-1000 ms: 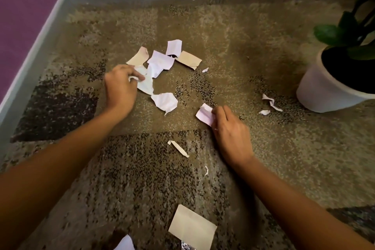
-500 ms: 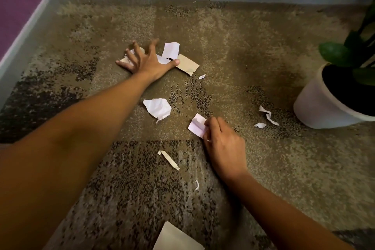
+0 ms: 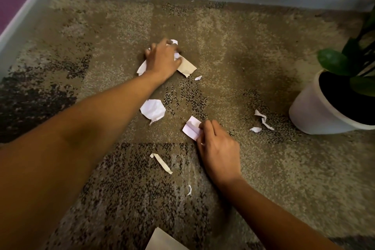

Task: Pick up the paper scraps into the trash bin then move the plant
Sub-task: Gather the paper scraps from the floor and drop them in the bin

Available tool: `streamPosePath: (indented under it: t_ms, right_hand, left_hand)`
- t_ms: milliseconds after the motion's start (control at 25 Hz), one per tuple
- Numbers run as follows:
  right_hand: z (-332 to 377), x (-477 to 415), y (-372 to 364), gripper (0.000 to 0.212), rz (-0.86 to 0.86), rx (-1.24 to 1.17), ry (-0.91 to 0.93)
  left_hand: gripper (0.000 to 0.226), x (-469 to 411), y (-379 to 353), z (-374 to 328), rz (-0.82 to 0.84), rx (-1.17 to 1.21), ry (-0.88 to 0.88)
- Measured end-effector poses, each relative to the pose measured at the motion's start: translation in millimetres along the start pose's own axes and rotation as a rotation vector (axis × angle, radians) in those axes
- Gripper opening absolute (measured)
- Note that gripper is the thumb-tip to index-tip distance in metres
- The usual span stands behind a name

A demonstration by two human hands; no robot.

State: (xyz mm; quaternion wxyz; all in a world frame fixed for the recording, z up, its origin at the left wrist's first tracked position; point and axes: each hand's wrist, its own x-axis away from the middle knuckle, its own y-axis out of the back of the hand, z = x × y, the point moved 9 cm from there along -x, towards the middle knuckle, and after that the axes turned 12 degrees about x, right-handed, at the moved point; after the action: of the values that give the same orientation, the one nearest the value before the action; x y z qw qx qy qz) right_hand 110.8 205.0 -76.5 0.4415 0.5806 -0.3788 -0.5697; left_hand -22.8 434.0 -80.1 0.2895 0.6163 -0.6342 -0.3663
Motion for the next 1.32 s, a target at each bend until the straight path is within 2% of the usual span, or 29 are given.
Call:
streamPosePath:
  t_ms: [40, 120, 200, 280, 360, 400, 480, 520, 600, 680, 760, 880, 1000, 1080, 1200, 1320]
  right_hand:
    - [0, 0, 0, 0.009, 0.003, -0.001, 0.000]
    - [0, 0, 0, 0.009, 0.003, -0.003, -0.001]
    - [0, -1, 1, 0.009, 0.000, -0.005, -0.001]
    - [-1, -1, 1, 0.010, -0.005, -0.001, 0.002]
    - [0, -1, 1, 0.010, -0.010, 0.002, 0.007]
    - [0, -1, 1, 0.011, -0.011, 0.005, 0.008]
    - [-1, -2, 0, 0.012, -0.004, 0.013, 0.006]
    - [-1, -2, 0, 0.012, 0.000, 0.010, 0.007]
    - [0, -2, -1, 0.011, 0.008, 0.000, 0.010]
    - [0, -2, -1, 0.010, 0.014, -0.007, 0.010]
    - [0, -2, -1, 0.010, 0.014, -0.004, 0.012]
    - [0, -2, -1, 0.010, 0.006, 0.007, 0.007]
    - [0, -2, 0, 0.011, 0.004, 0.007, 0.007]
    - [0, -2, 0, 0.011, 0.005, 0.005, 0.010]
    - [0, -1, 0, 0.011, 0.012, 0.004, 0.012]
    - [0, -1, 0, 0.011, 0.001, 0.000, 0.010]
  left_hand:
    - [0.031, -1, 7, -1, -0.056, 0.119, 0.000]
    - [0.022, 0, 16, 5, -0.146, 0.369, 0.107]
    - [0.018, 3, 19, 12, -0.162, 0.568, 0.212]
    - [0.021, 2, 25, 6, -0.136, 0.620, 0.142]
    - [0.039, -4, 33, -2, -0.099, 0.539, 0.010]
    - [0.053, -9, 30, -2, -0.050, 0.459, 0.003]
    - [0.073, -15, 9, 7, 0.115, 0.260, 0.123]
    - [0.073, -16, -2, 9, 0.191, 0.157, 0.174]
    - [0.060, -16, -17, 3, 0.259, 0.070, 0.162]
    - [0.053, -12, -18, -12, 0.238, 0.106, 0.055]
    - [0.061, 4, -23, -23, 0.279, 0.065, -0.071]
    - [0.070, 40, -33, -29, 0.374, -0.118, -0.244]
    - [0.070, 65, -36, -34, 0.289, -0.322, -0.374]
    - [0.061, 63, -31, -37, 0.173, -0.306, -0.351]
    - [0.047, 60, -26, -44, 0.104, -0.179, -0.327]
    - [0.038, 63, -3, -50, 0.030, 0.137, -0.332]
